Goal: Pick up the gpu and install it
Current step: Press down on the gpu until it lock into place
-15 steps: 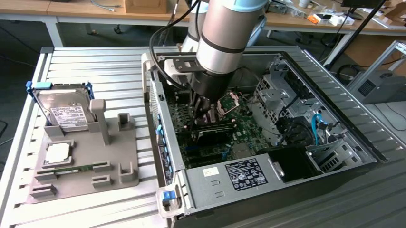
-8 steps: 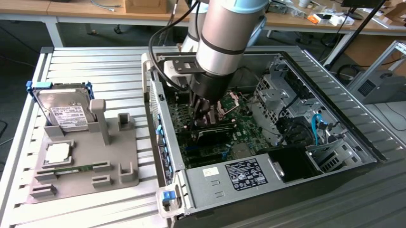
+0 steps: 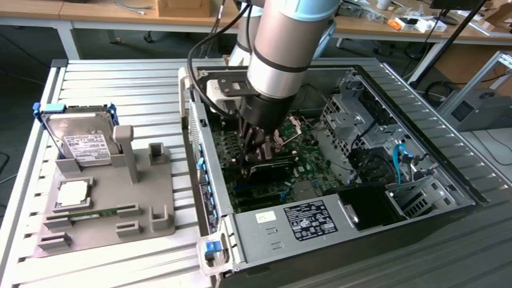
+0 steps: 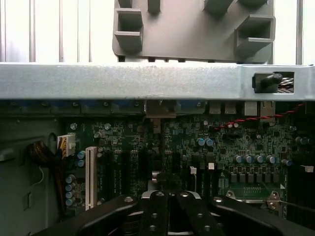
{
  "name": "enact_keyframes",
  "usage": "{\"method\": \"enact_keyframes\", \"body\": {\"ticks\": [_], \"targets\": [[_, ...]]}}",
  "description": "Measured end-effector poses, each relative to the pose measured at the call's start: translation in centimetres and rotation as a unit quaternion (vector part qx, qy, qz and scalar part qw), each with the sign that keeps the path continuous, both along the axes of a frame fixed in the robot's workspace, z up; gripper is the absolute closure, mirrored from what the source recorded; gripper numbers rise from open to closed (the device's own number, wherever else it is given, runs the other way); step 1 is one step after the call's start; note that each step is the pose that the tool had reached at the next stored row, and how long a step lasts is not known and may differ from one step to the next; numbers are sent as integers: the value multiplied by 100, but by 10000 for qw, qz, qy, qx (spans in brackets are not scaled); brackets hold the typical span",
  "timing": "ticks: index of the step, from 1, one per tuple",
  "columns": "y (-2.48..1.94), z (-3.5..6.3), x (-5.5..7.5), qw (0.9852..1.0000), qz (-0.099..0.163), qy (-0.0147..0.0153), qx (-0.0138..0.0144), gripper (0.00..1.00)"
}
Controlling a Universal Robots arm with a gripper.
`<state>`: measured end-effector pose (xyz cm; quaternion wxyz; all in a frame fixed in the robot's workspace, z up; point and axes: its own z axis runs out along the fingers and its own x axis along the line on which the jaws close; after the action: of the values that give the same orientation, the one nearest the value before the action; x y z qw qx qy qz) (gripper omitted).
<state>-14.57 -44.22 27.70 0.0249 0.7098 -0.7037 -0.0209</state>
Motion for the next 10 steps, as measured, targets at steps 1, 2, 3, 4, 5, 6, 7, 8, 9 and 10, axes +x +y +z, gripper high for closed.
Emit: {"method": "enact_keyframes", "body": {"ticks": [1, 2, 3, 4, 5, 6, 7, 8, 9, 10], "targets": [[0, -8, 0, 10000, 0, 2, -2, 89], [-1, -13, -2, 10000, 1, 2, -3, 89], [-1, -17, -8, 10000, 0, 2, -3, 89], [-1, -22, -17, 10000, 1, 1, -3, 89], [-1, -26, -33, 10000, 1, 1, -3, 89], [0, -30, -52, 10000, 2, -1, -2, 89], [-1, -33, -76, 10000, 1, 0, -3, 89], [-2, -37, -102, 10000, 0, 1, -3, 89], [-2, -39, -125, 10000, 1, 2, -3, 89], [-2, -43, -148, 10000, 1, 2, -3, 89]]}}
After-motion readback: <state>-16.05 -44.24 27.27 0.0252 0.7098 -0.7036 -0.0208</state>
